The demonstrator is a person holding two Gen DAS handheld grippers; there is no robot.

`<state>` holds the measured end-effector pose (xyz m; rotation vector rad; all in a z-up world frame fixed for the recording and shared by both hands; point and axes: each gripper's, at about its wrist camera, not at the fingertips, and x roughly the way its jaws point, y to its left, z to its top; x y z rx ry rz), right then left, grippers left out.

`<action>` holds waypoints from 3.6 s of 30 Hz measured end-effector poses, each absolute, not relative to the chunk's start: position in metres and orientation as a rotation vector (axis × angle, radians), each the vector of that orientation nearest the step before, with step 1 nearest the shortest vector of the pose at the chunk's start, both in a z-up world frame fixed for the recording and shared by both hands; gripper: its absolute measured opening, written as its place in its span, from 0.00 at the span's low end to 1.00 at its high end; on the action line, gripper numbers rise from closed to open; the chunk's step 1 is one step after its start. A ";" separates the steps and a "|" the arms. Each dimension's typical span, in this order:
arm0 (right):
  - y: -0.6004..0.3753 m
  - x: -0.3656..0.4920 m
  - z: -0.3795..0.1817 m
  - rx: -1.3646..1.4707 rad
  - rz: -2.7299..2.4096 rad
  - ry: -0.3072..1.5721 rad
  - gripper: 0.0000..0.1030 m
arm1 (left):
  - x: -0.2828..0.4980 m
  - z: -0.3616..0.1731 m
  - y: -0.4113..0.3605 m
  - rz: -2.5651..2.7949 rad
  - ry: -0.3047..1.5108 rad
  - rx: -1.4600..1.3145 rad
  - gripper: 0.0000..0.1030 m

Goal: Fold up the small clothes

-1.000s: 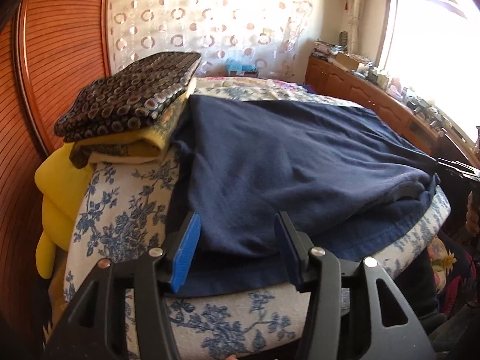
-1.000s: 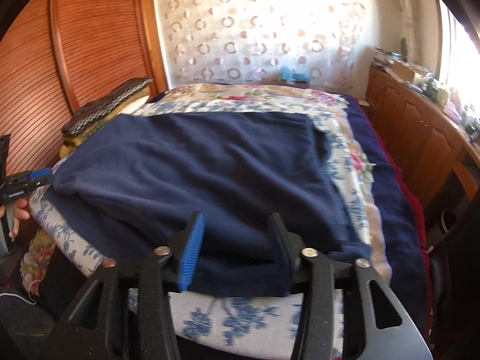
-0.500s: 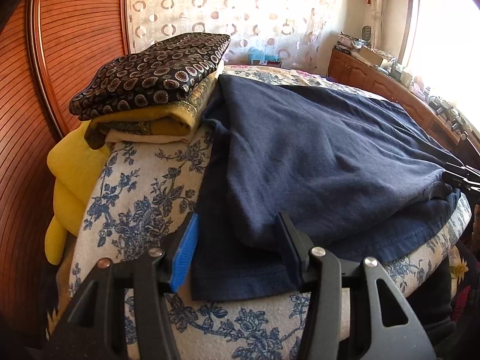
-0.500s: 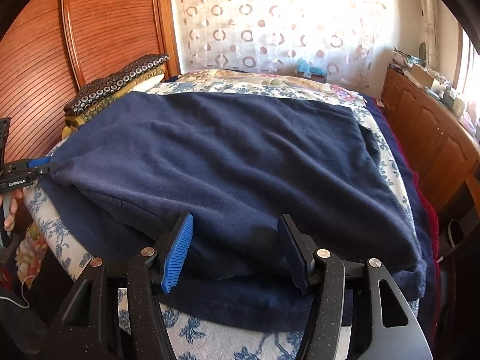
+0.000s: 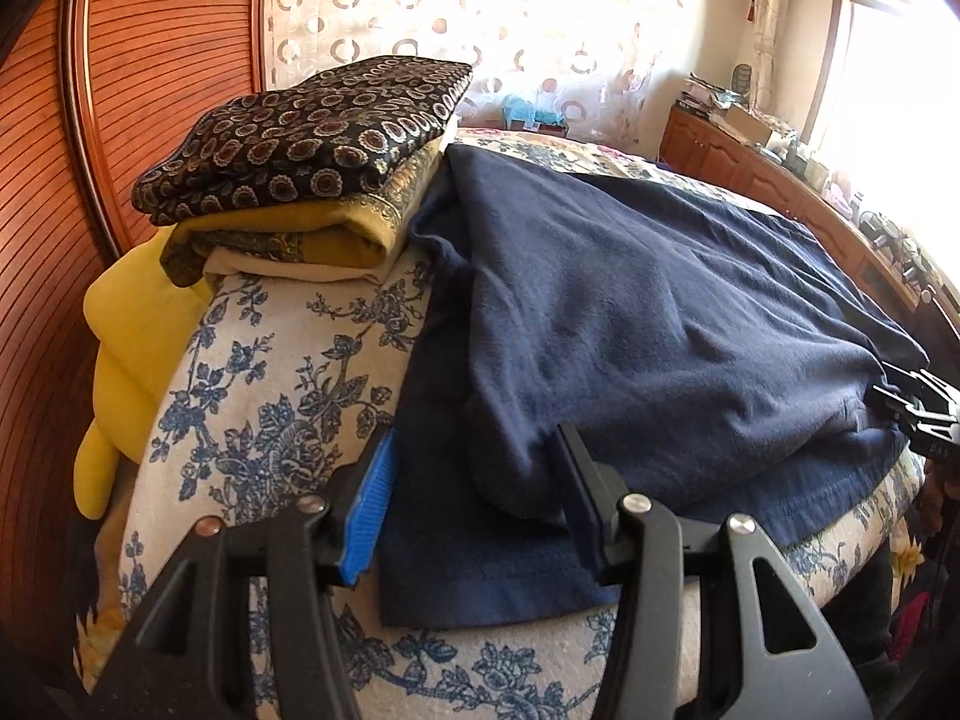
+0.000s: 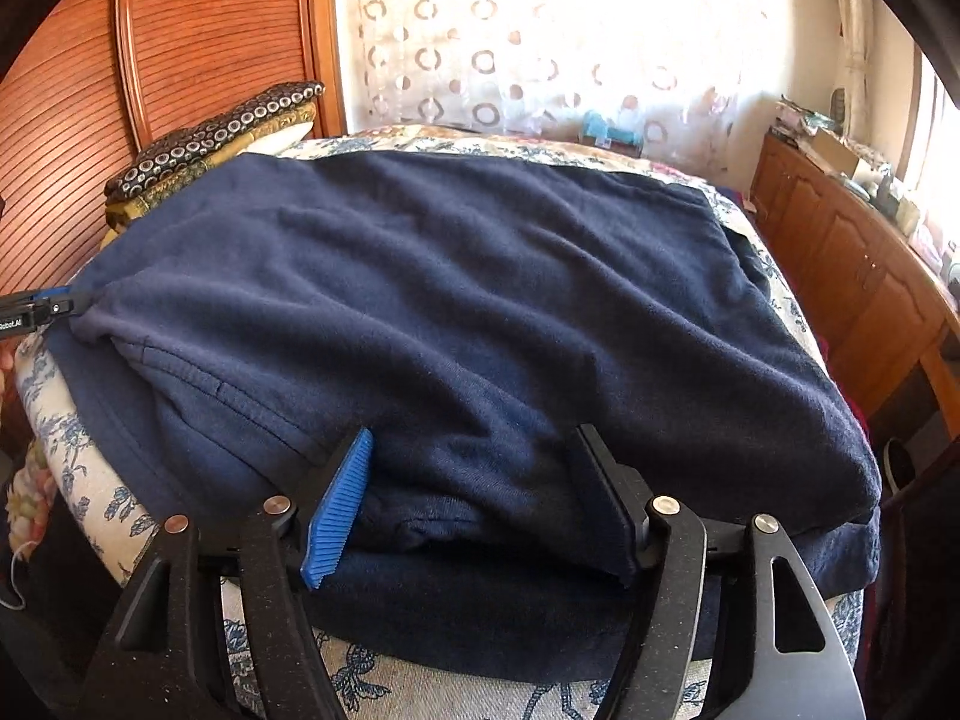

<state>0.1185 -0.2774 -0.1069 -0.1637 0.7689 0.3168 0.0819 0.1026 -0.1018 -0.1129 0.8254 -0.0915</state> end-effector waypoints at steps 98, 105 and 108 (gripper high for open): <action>-0.345 0.140 -0.040 -0.150 0.302 0.680 0.06 | 0.128 -0.059 -0.060 -0.465 0.799 0.042 0.46; -0.353 0.105 0.008 -0.173 0.267 0.546 0.05 | 0.124 -0.048 -0.057 -0.459 0.768 0.028 0.46; -0.368 0.106 0.004 -0.171 0.227 0.579 0.05 | 0.123 -0.045 -0.057 -0.460 0.757 0.028 0.46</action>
